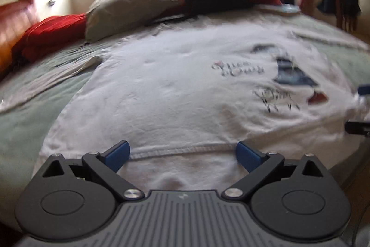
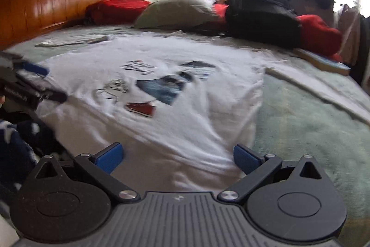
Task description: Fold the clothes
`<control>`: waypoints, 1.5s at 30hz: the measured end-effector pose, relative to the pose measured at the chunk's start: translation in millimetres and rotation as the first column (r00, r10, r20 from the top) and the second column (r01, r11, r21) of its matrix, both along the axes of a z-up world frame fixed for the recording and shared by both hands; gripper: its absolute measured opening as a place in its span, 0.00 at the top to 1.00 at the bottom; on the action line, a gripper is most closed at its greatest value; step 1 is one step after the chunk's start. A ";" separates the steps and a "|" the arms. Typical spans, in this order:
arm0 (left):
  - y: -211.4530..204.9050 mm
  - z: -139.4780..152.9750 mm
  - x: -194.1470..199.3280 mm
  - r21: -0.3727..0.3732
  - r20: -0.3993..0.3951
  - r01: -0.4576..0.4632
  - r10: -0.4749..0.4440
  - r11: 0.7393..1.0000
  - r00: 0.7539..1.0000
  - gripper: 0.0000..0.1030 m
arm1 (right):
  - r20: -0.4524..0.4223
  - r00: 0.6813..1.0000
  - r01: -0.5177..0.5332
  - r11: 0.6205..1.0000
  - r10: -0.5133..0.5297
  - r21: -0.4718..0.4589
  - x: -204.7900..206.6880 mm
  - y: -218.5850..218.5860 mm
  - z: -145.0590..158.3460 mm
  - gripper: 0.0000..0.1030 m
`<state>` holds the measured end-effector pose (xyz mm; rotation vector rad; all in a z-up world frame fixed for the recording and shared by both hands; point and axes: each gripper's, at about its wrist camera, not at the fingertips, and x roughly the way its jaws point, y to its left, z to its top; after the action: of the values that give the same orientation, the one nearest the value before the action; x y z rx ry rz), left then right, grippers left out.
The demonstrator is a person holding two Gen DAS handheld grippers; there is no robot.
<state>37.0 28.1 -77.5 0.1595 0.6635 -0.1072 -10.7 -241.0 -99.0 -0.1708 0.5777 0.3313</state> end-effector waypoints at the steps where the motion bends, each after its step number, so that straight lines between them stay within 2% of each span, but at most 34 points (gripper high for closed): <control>1: 1.0 2.4 -2.3 -0.008 0.002 -0.011 0.011 1.000 1.000 0.04 | -0.004 1.000 0.008 1.000 -0.008 0.025 2.3 -2.0 3.1 0.00; 4: -0.8 10.4 -10.0 0.009 0.031 -0.030 0.029 1.000 0.999 0.04 | -0.002 1.000 -0.013 0.988 0.014 0.152 10.5 -5.2 15.2 0.00; 6: -3.5 13.6 -13.9 0.011 0.038 -0.026 0.026 1.000 0.999 0.04 | 0.001 0.999 -0.032 0.983 0.032 0.182 19.8 0.3 18.6 0.00; 10: -9.3 13.1 -21.7 0.007 0.039 -0.021 0.021 1.000 0.999 0.04 | -0.059 0.998 0.038 0.991 -0.031 0.125 40.5 2.9 5.1 0.00; 14: -12.5 13.2 -27.1 -0.005 0.045 -0.011 0.011 1.000 0.999 0.04 | -0.058 0.994 0.102 0.985 -0.095 0.136 40.5 -20.1 6.9 0.00; 17: -12.8 18.3 -31.6 -0.007 0.073 -0.006 0.006 1.000 0.997 0.04 | -0.059 0.995 0.086 0.974 -0.075 0.210 44.7 -31.8 22.0 0.00; 21: -7.7 22.5 -34.7 -0.016 0.098 -0.032 0.033 0.999 0.995 0.04 | -0.069 0.998 0.012 0.974 0.004 0.226 71.7 -21.0 40.7 0.00; 23: -5.3 22.4 -36.1 -0.017 0.100 -0.044 0.045 0.999 0.994 0.04 | -0.112 0.993 -0.008 0.966 0.038 0.257 94.0 -15.4 42.1 0.00; 25: -3.5 21.6 -37.3 -0.022 0.102 -0.056 0.058 0.998 0.993 0.04 | -0.166 0.985 0.005 0.967 0.038 0.256 117.3 -12.0 34.9 0.00; 27: -1.0 20.0 -38.7 -0.029 0.102 -0.062 0.064 0.998 0.993 0.04 | -0.202 0.979 0.031 0.976 0.014 0.217 139.8 -13.6 23.8 0.00; 30: 0.4 18.3 -39.7 -0.031 0.104 -0.066 0.069 0.997 0.992 0.04 | -0.181 0.983 0.034 0.984 -0.002 0.177 162.1 -22.3 16.9 0.00; 33: 2.1 19.3 -41.2 -0.036 0.115 -0.066 0.070 0.997 0.991 0.04 | -0.168 0.984 0.083 0.984 -0.057 0.155 172.5 -26.5 34.5 0.00; 35: 3.3 19.7 -41.4 -0.039 0.119 -0.067 0.071 0.997 0.990 0.04 | -0.156 0.987 0.074 0.979 -0.045 0.189 176.5 -28.7 48.9 0.00; 37: 4.6 19.6 -40.8 -0.043 0.119 -0.069 0.073 0.997 0.990 0.04 | -0.186 0.983 0.035 0.966 0.013 0.254 184.9 -27.7 56.4 0.00; 41: 7.2 18.6 -40.7 -0.039 0.114 -0.076 0.080 0.996 0.990 0.04 | -0.327 0.943 0.032 0.960 0.064 0.278 218.4 -15.8 34.8 0.00; 43: 9.3 18.4 -41.2 -0.036 0.114 -0.083 0.087 0.996 0.990 0.04 | -0.328 0.943 0.035 0.962 0.058 0.270 232.4 -19.3 25.6 0.00; 45: 12.6 18.9 -41.1 -0.044 0.114 -0.091 0.096 0.995 0.989 0.04 | -0.302 0.953 0.075 0.967 0.003 0.244 244.5 -27.3 27.7 0.00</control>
<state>-4.2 40.7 -58.5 0.0962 0.5517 -0.0203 233.9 -268.3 -71.3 0.1405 0.8327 0.3953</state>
